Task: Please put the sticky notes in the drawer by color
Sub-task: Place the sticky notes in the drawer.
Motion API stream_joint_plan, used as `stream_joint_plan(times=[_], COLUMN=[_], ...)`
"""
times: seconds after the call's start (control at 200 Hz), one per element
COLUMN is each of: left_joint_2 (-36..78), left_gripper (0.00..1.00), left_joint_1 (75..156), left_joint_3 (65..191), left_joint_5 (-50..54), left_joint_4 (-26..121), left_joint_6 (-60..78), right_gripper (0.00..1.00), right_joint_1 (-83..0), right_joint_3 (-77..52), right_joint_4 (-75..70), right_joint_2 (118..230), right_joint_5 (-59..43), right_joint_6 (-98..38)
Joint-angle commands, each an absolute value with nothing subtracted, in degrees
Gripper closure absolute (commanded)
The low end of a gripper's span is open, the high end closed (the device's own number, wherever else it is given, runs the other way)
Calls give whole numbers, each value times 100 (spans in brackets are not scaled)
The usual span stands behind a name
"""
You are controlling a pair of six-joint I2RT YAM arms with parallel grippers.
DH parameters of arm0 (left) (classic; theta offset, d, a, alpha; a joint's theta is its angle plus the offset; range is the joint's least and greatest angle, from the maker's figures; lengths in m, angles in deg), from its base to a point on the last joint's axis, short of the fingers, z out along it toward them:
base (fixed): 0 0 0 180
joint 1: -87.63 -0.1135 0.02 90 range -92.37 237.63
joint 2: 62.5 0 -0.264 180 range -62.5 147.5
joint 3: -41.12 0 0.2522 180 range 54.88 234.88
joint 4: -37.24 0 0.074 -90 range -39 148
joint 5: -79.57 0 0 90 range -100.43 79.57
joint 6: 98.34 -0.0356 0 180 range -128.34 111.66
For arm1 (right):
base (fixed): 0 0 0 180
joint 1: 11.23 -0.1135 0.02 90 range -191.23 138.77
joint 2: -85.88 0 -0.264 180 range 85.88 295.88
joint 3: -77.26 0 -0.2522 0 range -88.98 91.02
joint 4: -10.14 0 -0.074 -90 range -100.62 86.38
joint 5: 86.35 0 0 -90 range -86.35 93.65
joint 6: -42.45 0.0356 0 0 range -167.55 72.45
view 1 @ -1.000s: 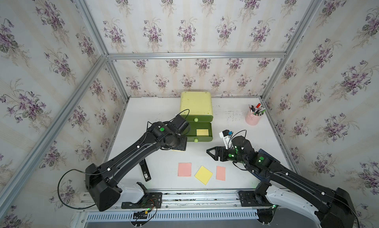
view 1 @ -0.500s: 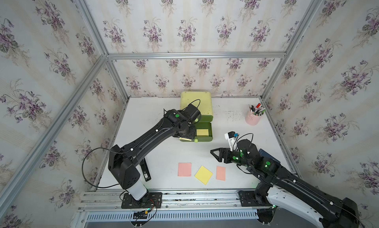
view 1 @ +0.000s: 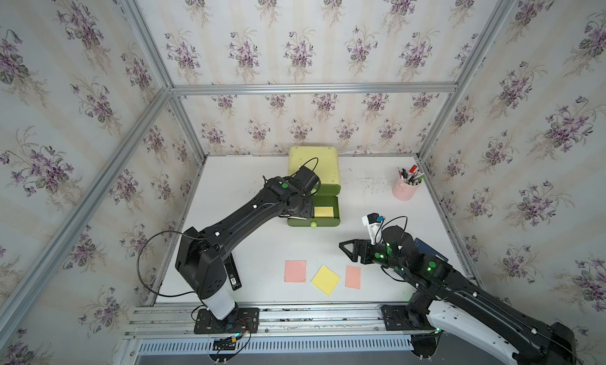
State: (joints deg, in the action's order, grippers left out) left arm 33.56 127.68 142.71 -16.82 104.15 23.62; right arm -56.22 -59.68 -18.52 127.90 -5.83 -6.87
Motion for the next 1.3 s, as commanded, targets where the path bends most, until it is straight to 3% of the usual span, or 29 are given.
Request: stream_joint_plan(times=[0.0, 0.64, 1.054, 1.294], left_joint_2=[3356, 3886, 3670, 3559], left_gripper=[33, 29, 16, 14], left_joint_1=[12739, 12654, 12717, 12735], left_joint_3=[14224, 14289, 14140, 14250], left_joint_5=[-1796, -1742, -1957, -1789], left_joint_4=[10129, 10264, 10145, 10234], left_joint_6=[2269, 2514, 2615, 2598], right_gripper=[17, 16, 16, 16], right_joint_1=[-5631, -5622, -5623, -5618], right_joint_3=[-5957, -5865, -5909, -5893], right_joint_4=[-1883, -2015, -1936, -1937], right_joint_2=[12759, 12852, 12965, 13017], right_joint_5=[-523, -391, -365, -429], right_joint_6=[-612, -805, -861, -827])
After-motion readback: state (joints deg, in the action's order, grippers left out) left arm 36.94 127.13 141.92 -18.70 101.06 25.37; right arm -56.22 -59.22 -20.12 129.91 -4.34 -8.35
